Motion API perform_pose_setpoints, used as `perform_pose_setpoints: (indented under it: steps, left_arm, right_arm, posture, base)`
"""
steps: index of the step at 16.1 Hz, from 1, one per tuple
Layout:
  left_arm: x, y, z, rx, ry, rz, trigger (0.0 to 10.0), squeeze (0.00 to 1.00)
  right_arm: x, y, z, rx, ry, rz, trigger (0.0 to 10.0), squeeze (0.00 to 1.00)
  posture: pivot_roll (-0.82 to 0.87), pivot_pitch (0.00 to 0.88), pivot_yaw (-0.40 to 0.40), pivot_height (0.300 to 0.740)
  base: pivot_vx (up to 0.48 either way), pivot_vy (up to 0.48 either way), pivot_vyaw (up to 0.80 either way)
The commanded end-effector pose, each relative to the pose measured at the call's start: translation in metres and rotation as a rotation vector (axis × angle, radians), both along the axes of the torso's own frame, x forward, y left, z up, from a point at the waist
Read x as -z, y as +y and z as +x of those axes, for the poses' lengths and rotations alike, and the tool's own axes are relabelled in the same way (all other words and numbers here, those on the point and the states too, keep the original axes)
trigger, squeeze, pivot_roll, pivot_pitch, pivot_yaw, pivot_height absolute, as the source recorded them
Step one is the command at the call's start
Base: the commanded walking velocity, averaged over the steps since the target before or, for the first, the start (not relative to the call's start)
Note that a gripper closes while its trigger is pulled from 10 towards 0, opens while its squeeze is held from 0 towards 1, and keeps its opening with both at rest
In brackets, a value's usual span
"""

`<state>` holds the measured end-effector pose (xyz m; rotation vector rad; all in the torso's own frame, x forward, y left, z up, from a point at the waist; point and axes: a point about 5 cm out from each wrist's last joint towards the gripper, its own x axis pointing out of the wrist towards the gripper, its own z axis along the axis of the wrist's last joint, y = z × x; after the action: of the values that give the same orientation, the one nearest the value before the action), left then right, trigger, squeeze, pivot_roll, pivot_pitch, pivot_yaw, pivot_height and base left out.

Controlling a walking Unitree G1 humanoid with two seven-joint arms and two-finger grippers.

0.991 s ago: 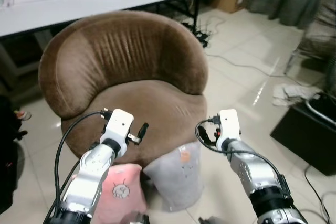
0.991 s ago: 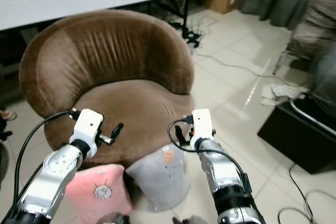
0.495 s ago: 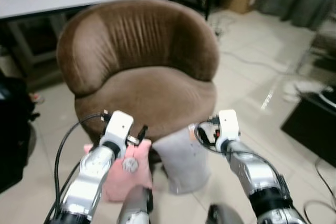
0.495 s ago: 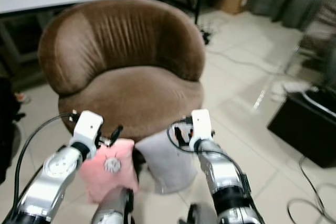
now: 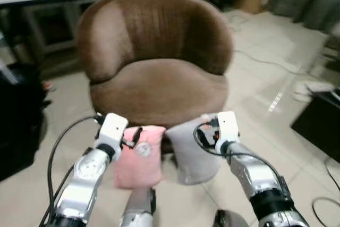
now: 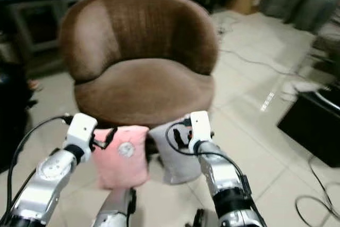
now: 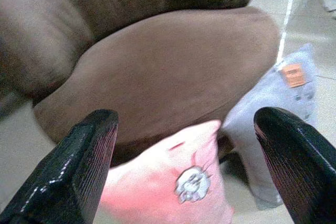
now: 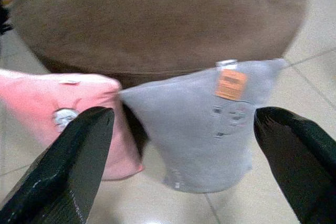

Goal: Move the pillow to the sofa from floor

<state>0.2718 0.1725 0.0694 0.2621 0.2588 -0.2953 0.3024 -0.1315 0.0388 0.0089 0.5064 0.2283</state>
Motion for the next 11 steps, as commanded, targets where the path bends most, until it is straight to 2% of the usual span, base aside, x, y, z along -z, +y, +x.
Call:
perform_pose_setpoints:
  steps: [1, 6, 9, 11]
  left_arm:
    - [-0.0016, -0.0081, 0.0023, 0.024, -0.008, -0.008, 10.0, 0.00]
    - [0.0006, -0.0100, 0.0022, 0.054, 0.003, 0.003, 10.0, 0.00]
    - [0.0024, -0.0126, 0.0030, 0.077, 0.015, 0.003, 10.0, 0.00]
    - [0.0032, -0.0133, 0.0029, 0.086, 0.019, 0.002, 10.0, 0.00]
  right_arm:
    - [-0.0014, -0.0086, 0.0015, 0.018, 0.002, -0.019, 10.0, 0.00]
    - [0.0003, -0.0088, 0.0001, 0.034, 0.012, -0.014, 10.0, 0.00]
    - [0.0022, -0.0115, -0.0029, 0.055, 0.016, -0.011, 10.0, 0.00]
    - [0.0034, -0.0127, -0.0051, 0.064, 0.019, -0.013, 10.0, 0.00]
  posture:
    - [0.10, 0.000, -0.015, 0.633]
    - [0.10, 0.000, -0.003, 0.633]
    - [0.08, 0.000, 0.010, 0.633]
    - [0.07, 0.000, 0.022, 0.633]
  base:
    - [0.289, 0.000, 0.00]
    - [0.290, 0.000, 0.00]
    - [0.290, 0.000, -0.41]
    - [0.292, 0.000, 0.00]
